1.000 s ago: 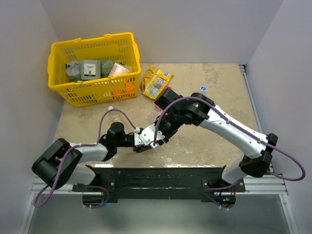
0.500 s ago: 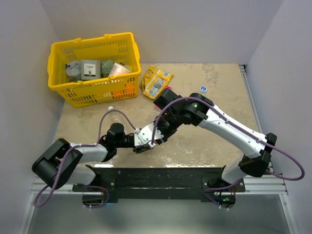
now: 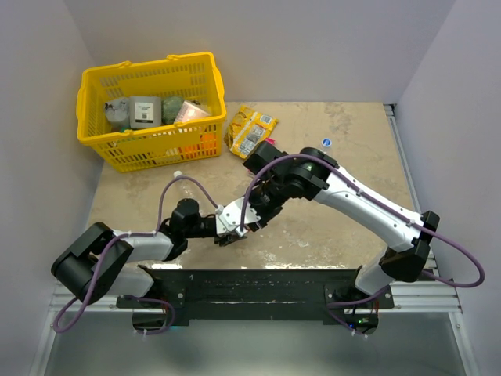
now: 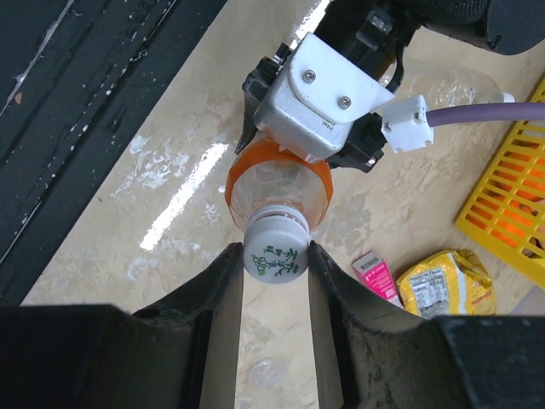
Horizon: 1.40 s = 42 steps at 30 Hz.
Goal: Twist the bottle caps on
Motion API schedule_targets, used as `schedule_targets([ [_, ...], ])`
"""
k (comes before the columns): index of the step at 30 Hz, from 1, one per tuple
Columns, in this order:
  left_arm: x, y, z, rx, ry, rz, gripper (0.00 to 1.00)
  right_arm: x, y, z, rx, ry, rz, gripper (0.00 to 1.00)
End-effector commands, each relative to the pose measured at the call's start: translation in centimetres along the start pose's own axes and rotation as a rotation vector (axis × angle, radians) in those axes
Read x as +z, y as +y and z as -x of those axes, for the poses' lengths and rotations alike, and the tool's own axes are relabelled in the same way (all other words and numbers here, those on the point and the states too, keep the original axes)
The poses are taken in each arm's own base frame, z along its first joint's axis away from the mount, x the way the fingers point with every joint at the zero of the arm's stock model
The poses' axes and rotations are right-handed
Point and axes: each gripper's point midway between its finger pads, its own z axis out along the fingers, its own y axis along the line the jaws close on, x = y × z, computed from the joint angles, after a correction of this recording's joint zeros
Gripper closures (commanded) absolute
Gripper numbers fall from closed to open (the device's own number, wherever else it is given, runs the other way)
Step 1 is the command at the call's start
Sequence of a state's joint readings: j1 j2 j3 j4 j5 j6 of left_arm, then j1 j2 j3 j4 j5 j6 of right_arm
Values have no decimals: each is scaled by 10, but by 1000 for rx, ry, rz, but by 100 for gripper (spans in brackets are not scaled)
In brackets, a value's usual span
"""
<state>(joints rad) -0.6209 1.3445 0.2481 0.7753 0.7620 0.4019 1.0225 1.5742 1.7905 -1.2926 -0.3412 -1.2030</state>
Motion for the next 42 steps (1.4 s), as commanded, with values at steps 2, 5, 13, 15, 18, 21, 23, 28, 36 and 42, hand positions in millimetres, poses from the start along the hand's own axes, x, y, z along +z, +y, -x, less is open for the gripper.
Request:
schedule_targets([
  [2,3,23,39,81,-131,102,100,12,4,-11,80,60,71,81],
  [5,0,36,42,54,-143,183,100,18,5,-9,188,60,91,82],
  [13,-4,62,59,-15,-206,329,100,36,0,-11,551,111,99,85],
  [15,-2,63,57,-21,-200,327,100,37,-2,-15,624,122,110,86],
  [18,0,67,52,-30,-187,355,100,39,-10,-22,749,125,100,86],
  [21,-3,75,48,-49,-173,405,100,37,-19,-26,825,108,84,85],
  [23,-5,78,46,-67,-171,428,100,37,-21,-28,854,113,77,83],
  [28,-5,78,38,-137,-153,444,100,29,-34,-24,879,100,21,77],
  [36,-4,92,17,-226,-92,530,100,17,-45,-17,945,98,-64,73],
  [42,-14,120,16,-328,-94,708,100,26,-46,-18,991,110,-72,79],
])
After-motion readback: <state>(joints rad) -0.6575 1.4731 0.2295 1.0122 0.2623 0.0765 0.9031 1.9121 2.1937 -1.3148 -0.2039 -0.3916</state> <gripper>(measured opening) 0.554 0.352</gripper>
